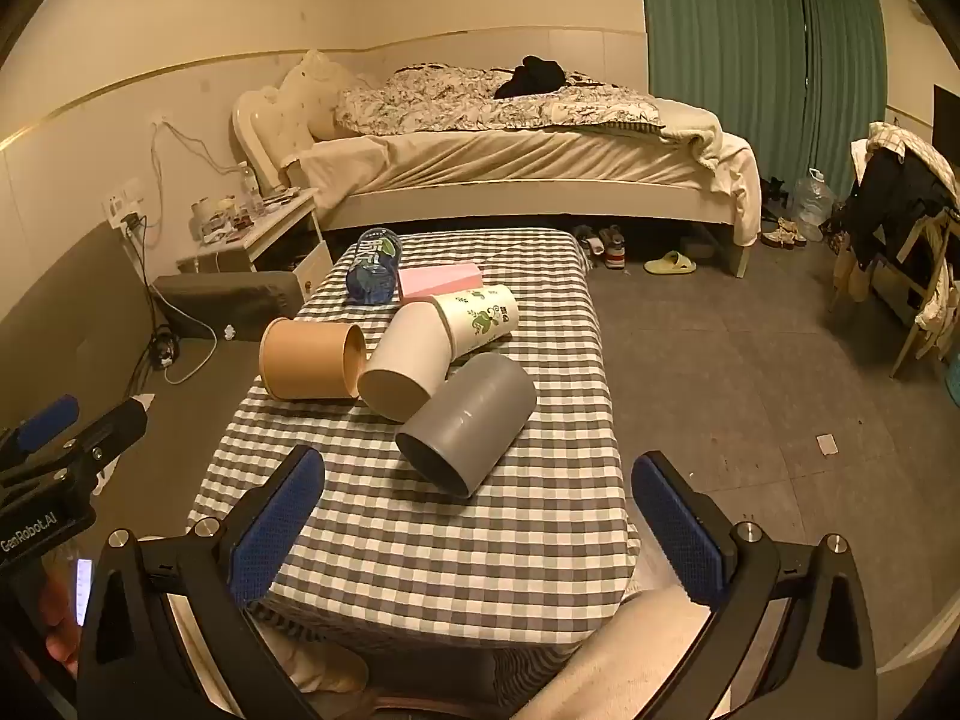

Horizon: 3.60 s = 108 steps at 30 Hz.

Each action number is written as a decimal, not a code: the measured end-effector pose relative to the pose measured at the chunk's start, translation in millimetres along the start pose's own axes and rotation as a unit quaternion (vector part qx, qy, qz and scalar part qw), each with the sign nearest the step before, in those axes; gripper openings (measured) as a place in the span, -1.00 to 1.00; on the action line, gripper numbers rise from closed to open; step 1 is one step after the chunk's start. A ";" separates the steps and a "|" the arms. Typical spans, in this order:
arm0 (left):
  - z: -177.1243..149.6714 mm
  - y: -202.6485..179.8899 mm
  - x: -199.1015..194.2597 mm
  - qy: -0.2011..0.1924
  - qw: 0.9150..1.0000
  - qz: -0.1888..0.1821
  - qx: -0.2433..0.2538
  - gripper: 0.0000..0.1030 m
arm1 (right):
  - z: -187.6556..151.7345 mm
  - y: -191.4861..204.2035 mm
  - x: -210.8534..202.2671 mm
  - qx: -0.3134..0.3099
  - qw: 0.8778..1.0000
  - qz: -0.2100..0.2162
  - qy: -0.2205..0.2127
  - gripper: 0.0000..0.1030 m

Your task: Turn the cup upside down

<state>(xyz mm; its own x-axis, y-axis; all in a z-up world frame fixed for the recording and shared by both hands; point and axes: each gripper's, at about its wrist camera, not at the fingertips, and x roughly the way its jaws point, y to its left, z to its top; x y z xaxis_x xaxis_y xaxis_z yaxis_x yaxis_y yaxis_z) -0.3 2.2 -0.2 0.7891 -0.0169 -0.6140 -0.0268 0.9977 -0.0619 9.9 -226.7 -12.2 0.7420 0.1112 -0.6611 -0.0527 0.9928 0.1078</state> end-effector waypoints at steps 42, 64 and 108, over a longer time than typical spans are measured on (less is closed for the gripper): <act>0.8 1.1 0.3 0.002 1.000 0.013 -0.001 1.00 | -2.0 -3.8 -1.9 0.005 1.000 0.004 0.007 0.99; 0.8 1.7 -0.3 0.001 1.000 0.012 -0.001 1.00 | -2.4 -1.5 -1.1 0.004 1.000 0.005 0.007 0.99; 24.0 38.1 50.2 0.034 0.999 0.031 -0.019 1.00 | 26.6 21.2 30.4 -0.018 0.999 -0.001 0.033 0.99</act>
<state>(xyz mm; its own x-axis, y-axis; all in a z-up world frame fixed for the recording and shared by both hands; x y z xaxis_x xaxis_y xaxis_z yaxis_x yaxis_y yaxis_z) 53.0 40.9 -14.5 0.7423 0.0398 -0.6689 -0.0993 0.9938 -0.0510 49.1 -203.5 -10.3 0.6961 0.1099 -0.7095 -0.0758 0.9939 0.0796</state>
